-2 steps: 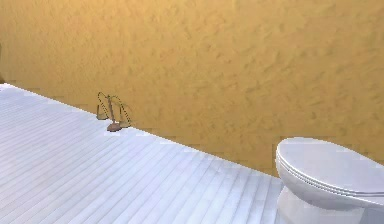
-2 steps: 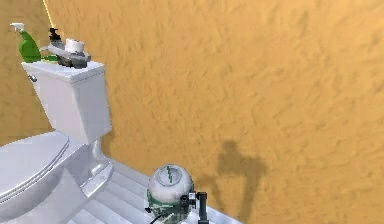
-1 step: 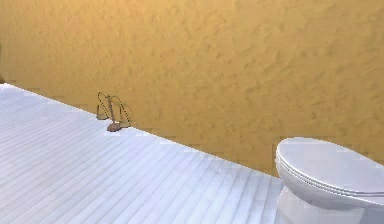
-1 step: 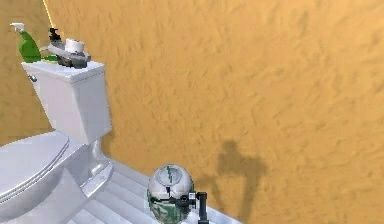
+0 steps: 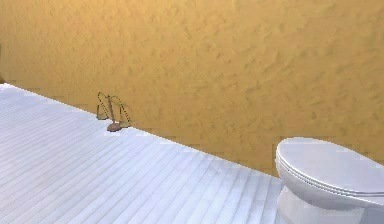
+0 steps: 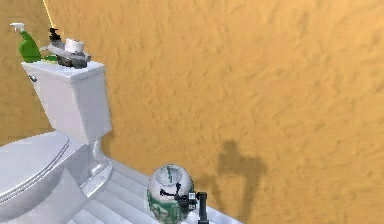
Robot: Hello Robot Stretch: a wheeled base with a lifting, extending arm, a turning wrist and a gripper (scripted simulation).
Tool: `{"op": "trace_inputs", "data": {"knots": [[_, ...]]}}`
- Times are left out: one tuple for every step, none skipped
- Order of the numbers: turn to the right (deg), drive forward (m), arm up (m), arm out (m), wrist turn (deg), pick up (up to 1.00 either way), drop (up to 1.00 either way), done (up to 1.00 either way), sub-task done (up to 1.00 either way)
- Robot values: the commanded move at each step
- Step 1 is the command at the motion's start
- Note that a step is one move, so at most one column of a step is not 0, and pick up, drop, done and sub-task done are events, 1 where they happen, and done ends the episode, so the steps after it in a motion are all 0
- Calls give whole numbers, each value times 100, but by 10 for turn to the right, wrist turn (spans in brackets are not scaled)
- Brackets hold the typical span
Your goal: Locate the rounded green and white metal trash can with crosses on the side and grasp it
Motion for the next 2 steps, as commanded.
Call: {"op": "trace_inputs", "data": {"knots": [[0,0,-30,0,0,0,0,0,0],[0,0,0,0,0,100,0,0,0]]}}
